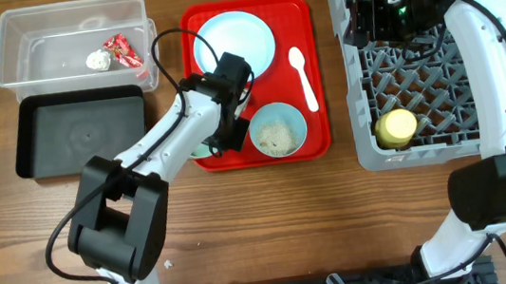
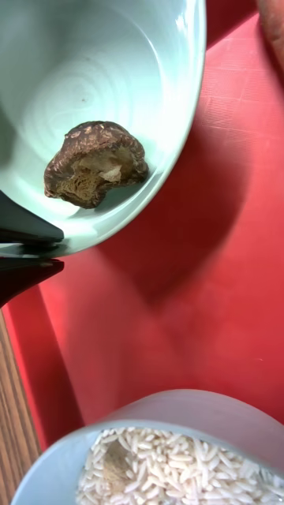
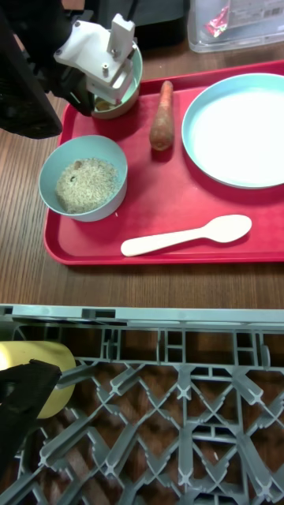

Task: Sort waste into correct bins and load items into the dishwasher rack
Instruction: 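Grasp the rim of the mint bowl with the left gripper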

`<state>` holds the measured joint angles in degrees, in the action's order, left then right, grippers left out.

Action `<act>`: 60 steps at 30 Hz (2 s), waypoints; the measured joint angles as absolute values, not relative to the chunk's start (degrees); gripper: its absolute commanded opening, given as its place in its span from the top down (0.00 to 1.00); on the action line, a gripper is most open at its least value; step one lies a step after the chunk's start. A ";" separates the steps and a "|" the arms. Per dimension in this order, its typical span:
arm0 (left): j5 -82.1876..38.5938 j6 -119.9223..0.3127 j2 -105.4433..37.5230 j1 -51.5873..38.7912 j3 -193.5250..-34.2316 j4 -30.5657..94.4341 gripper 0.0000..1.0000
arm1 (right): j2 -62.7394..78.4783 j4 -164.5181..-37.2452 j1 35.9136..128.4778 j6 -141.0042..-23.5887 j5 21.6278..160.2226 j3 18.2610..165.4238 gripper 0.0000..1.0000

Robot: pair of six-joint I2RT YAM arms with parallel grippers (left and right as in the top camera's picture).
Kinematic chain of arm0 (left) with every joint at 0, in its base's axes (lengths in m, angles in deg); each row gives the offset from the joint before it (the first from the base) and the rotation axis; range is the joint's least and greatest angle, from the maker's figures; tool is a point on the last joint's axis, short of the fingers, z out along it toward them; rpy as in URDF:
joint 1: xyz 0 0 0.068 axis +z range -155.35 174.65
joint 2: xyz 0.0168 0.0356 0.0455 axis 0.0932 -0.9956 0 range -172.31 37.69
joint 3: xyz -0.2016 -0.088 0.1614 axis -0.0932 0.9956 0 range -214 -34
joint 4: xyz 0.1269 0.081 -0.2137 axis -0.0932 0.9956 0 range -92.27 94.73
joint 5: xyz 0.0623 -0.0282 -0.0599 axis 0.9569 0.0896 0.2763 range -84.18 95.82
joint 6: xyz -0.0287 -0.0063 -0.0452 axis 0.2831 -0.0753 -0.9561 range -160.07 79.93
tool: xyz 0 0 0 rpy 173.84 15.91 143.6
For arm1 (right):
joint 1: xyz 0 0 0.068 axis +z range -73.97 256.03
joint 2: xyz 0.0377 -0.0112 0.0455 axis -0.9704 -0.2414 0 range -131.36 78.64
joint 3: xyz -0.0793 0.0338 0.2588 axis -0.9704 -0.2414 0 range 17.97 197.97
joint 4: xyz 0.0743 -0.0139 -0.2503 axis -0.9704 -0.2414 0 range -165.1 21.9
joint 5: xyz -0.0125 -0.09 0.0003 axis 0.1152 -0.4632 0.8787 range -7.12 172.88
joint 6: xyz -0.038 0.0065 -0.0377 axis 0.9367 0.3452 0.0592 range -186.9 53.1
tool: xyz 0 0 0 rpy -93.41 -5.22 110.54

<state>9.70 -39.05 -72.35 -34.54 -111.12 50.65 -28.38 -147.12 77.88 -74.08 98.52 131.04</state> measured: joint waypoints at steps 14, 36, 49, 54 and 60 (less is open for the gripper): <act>10.11 -40.82 -72.35 -34.54 -112.44 50.39 0.96 | -28.38 -147.25 78.05 -74.08 98.50 131.04 0.08; 8.89 -47.07 -72.35 -34.54 -118.47 54.87 0.92 | -28.38 -147.51 78.05 -74.08 98.28 131.04 0.08; 9.37 -47.75 -75.39 -34.54 -116.22 49.89 0.70 | -28.38 -147.54 78.05 -72.79 98.28 131.04 0.08; 10.11 -48.10 -75.39 -34.54 -116.13 48.58 0.61 | -28.38 -147.54 78.05 -72.72 98.28 131.04 0.08; 10.49 -48.10 -75.39 -34.54 -116.13 47.55 0.57 | -28.38 -147.49 78.05 -72.59 98.28 131.04 0.08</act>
